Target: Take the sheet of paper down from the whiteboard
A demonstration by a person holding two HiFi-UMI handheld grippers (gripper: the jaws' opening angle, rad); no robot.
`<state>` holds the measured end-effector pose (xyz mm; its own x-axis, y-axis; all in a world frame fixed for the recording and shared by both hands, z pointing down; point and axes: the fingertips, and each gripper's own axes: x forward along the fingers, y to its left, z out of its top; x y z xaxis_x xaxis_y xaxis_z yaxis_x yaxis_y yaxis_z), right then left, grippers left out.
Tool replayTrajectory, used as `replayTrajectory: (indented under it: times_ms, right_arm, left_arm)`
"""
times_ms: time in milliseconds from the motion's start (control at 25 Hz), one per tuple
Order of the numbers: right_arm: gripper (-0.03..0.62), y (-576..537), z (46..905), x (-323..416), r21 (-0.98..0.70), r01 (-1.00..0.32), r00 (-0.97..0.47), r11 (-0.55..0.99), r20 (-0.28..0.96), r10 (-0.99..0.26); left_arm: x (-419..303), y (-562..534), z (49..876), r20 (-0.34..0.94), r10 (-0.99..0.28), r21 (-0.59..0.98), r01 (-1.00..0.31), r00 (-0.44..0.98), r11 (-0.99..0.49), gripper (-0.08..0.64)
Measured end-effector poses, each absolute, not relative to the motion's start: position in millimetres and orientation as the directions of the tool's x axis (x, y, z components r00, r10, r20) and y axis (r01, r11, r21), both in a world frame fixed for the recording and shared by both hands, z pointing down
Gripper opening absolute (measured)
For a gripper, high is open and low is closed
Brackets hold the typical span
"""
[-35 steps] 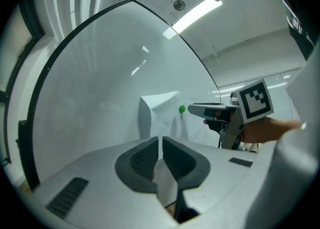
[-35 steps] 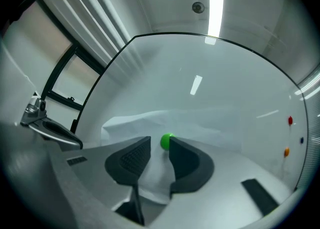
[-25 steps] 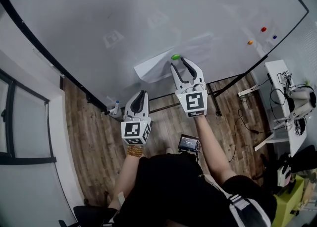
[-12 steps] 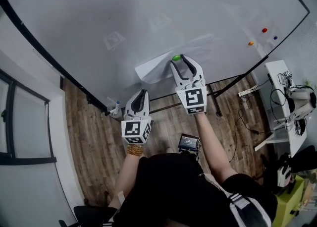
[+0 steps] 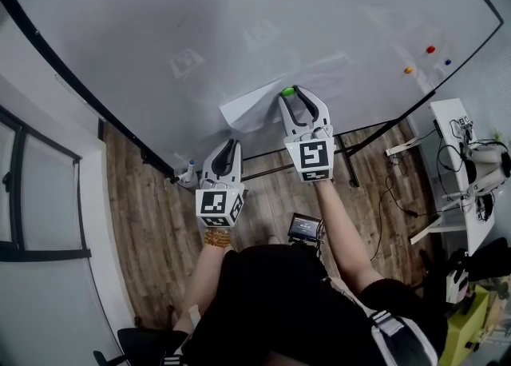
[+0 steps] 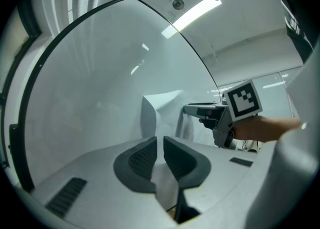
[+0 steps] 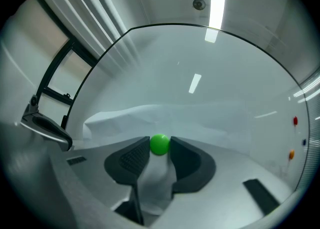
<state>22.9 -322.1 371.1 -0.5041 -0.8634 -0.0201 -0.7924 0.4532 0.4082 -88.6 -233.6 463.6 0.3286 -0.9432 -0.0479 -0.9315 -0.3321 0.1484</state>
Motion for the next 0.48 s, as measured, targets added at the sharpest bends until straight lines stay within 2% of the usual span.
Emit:
replayTrajectory:
  times_ms: [480]
  right_arm:
    - [0.127, -323.8, 372.3, 22.0, 0.405, -0.791, -0.505, 0.458, -0.011, -0.863]
  left_arm:
    - [-83.7, -248.4, 463.7, -0.047, -0.930, 0.134, -0.920, 0.364, -0.367, 0.089]
